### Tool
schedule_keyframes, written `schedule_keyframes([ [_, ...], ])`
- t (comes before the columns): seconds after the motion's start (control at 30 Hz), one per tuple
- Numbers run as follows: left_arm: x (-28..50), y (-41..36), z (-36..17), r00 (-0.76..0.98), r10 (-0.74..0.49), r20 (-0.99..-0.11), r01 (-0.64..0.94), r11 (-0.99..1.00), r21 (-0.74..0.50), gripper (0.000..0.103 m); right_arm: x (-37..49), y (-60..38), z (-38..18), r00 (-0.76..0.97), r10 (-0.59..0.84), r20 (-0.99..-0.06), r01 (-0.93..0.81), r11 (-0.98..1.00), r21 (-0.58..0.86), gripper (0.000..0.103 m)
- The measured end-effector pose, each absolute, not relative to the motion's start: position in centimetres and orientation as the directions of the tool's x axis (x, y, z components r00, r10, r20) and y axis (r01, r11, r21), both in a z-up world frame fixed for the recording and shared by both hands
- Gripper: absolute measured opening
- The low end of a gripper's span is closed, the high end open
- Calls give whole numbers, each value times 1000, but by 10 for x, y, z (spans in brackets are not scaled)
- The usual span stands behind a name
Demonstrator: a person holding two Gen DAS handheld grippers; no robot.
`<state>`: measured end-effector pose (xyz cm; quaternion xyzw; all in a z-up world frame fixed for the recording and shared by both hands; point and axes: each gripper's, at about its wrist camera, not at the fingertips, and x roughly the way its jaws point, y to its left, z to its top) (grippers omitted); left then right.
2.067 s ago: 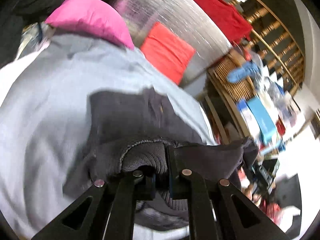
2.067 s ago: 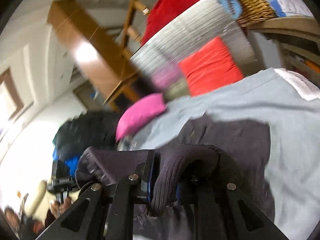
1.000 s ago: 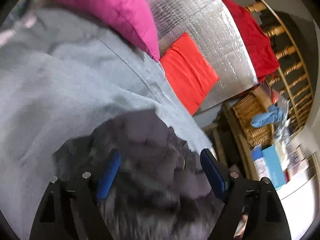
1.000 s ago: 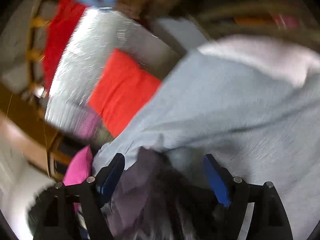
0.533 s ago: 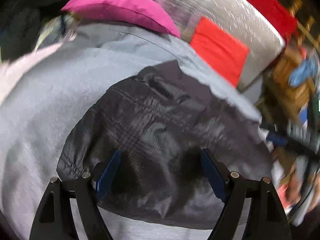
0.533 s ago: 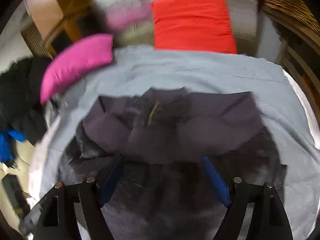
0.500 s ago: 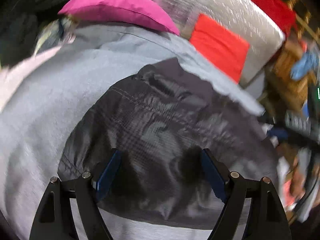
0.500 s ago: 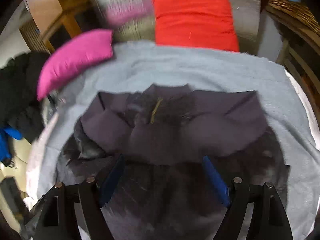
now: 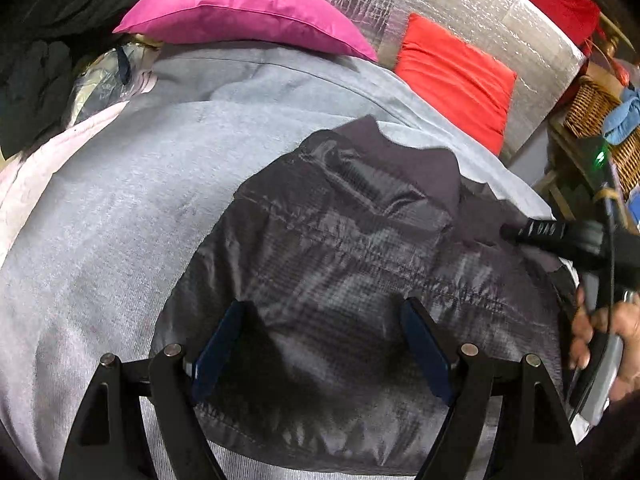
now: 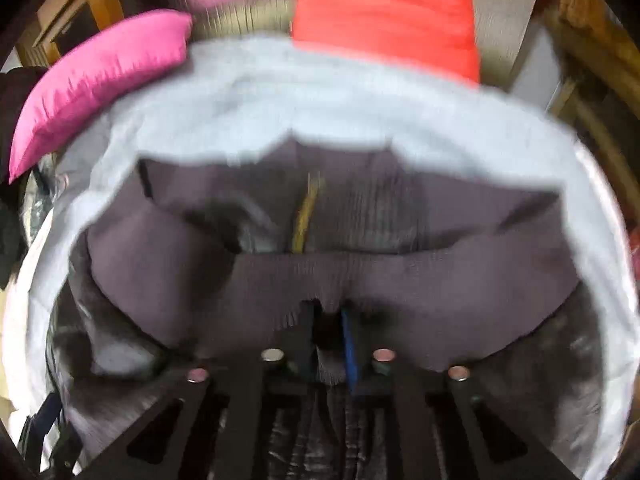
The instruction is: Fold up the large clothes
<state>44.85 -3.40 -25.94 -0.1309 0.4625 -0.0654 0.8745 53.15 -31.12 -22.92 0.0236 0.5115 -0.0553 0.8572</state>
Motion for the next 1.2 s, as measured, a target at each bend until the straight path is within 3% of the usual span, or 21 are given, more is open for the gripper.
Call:
schedule_keyframes([
  [0.2, 449, -29, -256, 572, -243, -783, -41, 946, -323, 82, 546, -340, -202, 629, -54, -776, 218, 970, 109, 8],
  [0.27, 449, -30, -257, 564, -246, -788, -36, 946, -321, 82, 552, -345, -207, 622, -62, -780, 246, 962, 120, 8],
  [0.37, 451, -30, -259, 557, -234, -797, -45, 949, -311, 82, 567, -349, -236, 558, 25, -830, 247, 949, 194, 9],
  [0.47, 453, -27, -259, 556, -230, -799, -58, 948, -313, 82, 555, -363, -232, 624, 170, -763, 238, 889, 392, 13],
  [0.53, 452, -28, -257, 557, -211, -803, -62, 954, -294, 82, 553, -368, -219, 655, 242, -716, 211, 851, 481, 30],
  [0.57, 452, -29, -257, 558, -205, -804, -62, 956, -287, 82, 552, -364, -210, 668, 256, -699, 188, 851, 491, 67],
  [0.6, 452, -29, -257, 557, -199, -806, -62, 958, -279, 82, 551, -357, -201, 672, 251, -697, 168, 865, 473, 97],
  [0.63, 452, -29, -256, 557, -193, -808, -63, 960, -273, 82, 548, -346, -193, 679, 242, -693, 144, 882, 449, 98],
  [0.7, 452, -28, -256, 559, -183, -809, -70, 962, -265, 82, 547, -315, -185, 675, 273, -686, 42, 914, 404, 98],
  [0.77, 452, -28, -256, 556, -173, -813, -74, 964, -255, 82, 556, -286, -192, 612, 287, -737, -5, 934, 359, 95],
  [0.83, 451, -28, -258, 551, -165, -818, -71, 967, -244, 82, 565, -260, -208, 529, 298, -794, -37, 944, 329, 72],
  [0.87, 451, -29, -258, 549, -162, -820, -70, 969, -238, 82, 573, -249, -221, 480, 286, -829, -44, 952, 303, 46],
  [0.9, 452, -30, -259, 544, -156, -825, -67, 971, -228, 82, 579, -241, -235, 429, 269, -862, -40, 959, 280, 36],
  [1.0, 454, -33, -260, 541, -143, -829, -61, 976, -207, 82, 598, -231, -263, 406, 211, -889, -5, 973, 229, 36],
  [1.2, 458, -33, -259, 544, -136, -828, -54, 979, -196, 82, 633, -247, -275, 453, 245, -857, 112, 938, 327, 39],
])
